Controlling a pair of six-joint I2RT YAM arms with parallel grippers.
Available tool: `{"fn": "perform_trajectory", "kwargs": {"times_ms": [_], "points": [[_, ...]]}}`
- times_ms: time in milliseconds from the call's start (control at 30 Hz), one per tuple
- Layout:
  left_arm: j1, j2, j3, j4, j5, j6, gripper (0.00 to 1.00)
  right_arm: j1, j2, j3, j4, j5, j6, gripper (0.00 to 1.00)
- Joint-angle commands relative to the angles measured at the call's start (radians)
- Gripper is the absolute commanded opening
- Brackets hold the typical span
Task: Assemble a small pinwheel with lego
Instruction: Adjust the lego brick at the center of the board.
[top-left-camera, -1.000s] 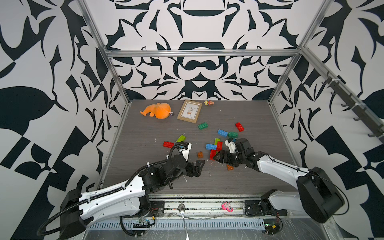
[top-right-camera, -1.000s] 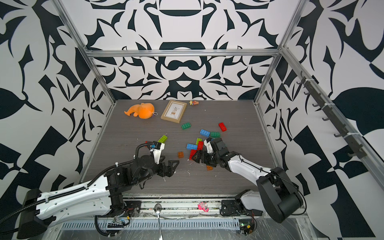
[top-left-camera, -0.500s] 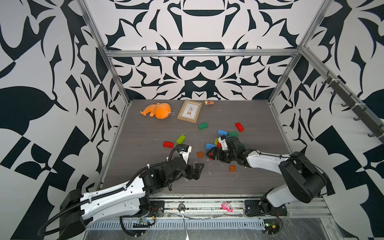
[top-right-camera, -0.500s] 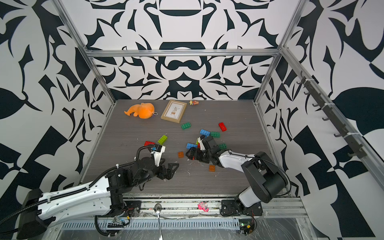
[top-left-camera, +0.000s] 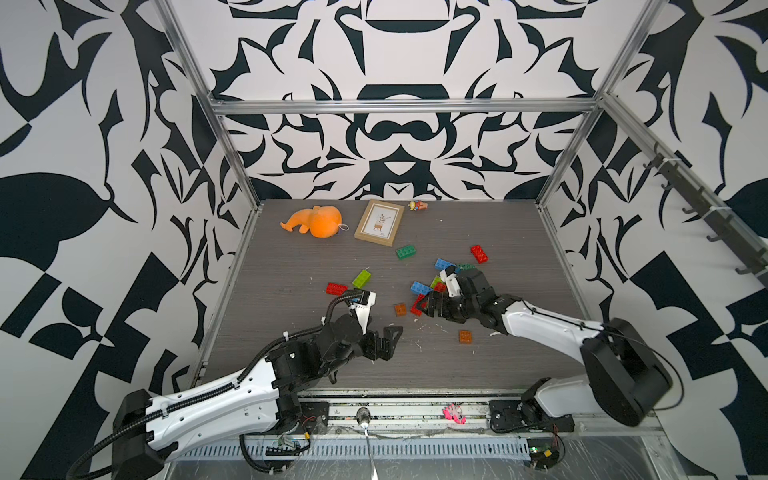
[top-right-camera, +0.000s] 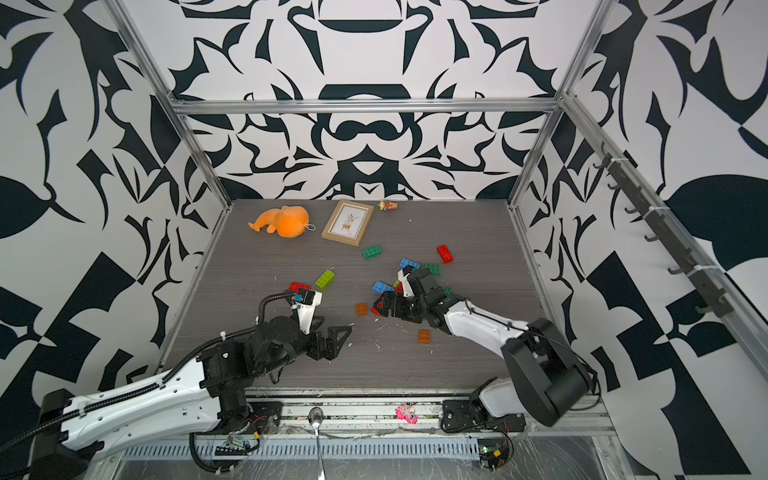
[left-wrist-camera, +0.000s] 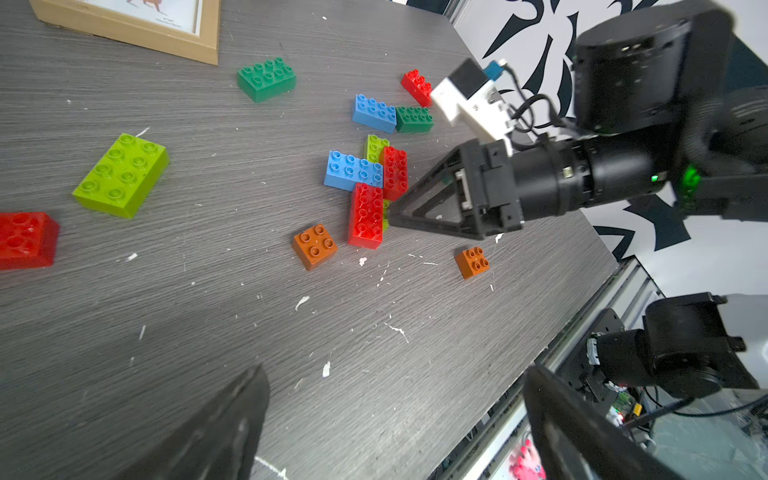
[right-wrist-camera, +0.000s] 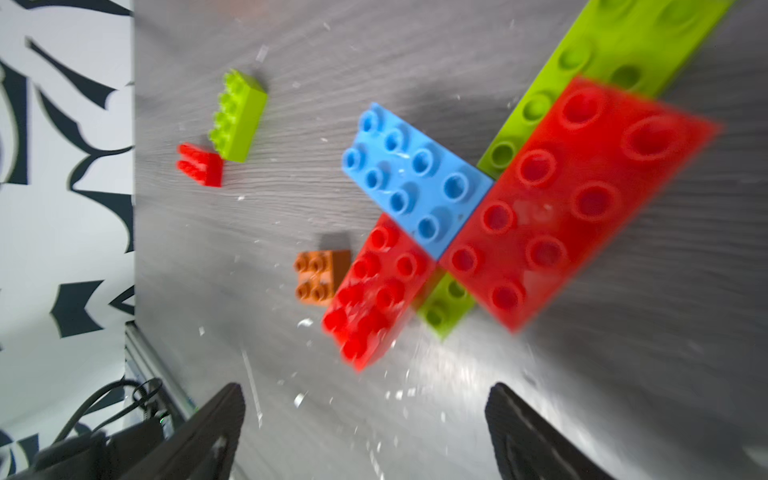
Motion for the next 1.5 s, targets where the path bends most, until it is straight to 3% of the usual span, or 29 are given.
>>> {"fn": "perform_trajectory", "kwargs": {"times_ms": [0, 100, 200, 333, 467, 600, 700, 733, 1000, 1200, 1467], "points": [[0.008, -0.041, 0.05, -0.008, 0.065, 0.052, 1.0, -0.046, -0.102, 0.075, -0.204, 0.042, -0.116, 0.95], [0.01, -0.018, 0.12, -0.035, 0.123, 0.116, 1.0, -0.115, -0.095, 0.13, -0.24, 0.111, -0.178, 1.0], [0.012, 0.041, 0.2, -0.074, 0.162, 0.176, 1.0, -0.198, 0.014, 0.212, -0.28, 0.126, -0.19, 1.0], [0.016, 0.135, 0.295, -0.119, 0.205, 0.237, 1.0, -0.236, 0.147, 0.306, -0.267, 0.162, -0.219, 0.87], [0.023, 0.189, 0.346, -0.131, 0.223, 0.279, 1.0, -0.237, 0.265, 0.408, -0.312, 0.171, -0.252, 0.64], [0.047, 0.218, 0.365, -0.131, 0.254, 0.294, 1.0, -0.243, 0.346, 0.455, -0.306, 0.165, -0.245, 0.34], [0.078, 0.232, 0.362, -0.129, 0.279, 0.298, 1.0, -0.243, 0.394, 0.482, -0.317, 0.228, -0.231, 0.1], [0.091, 0.235, 0.362, -0.129, 0.291, 0.302, 1.0, -0.244, 0.409, 0.489, -0.314, 0.247, -0.228, 0.07], [0.186, 0.255, 0.3, -0.07, 0.375, 0.347, 1.0, -0.246, 0.54, 0.583, -0.336, 0.294, -0.219, 0.0], [0.225, 0.275, 0.272, -0.02, 0.431, 0.344, 1.0, -0.247, 0.598, 0.631, -0.347, 0.346, -0.225, 0.0], [0.242, 0.279, 0.252, 0.021, 0.441, 0.323, 1.0, -0.247, 0.678, 0.7, -0.343, 0.295, -0.244, 0.0]]}}
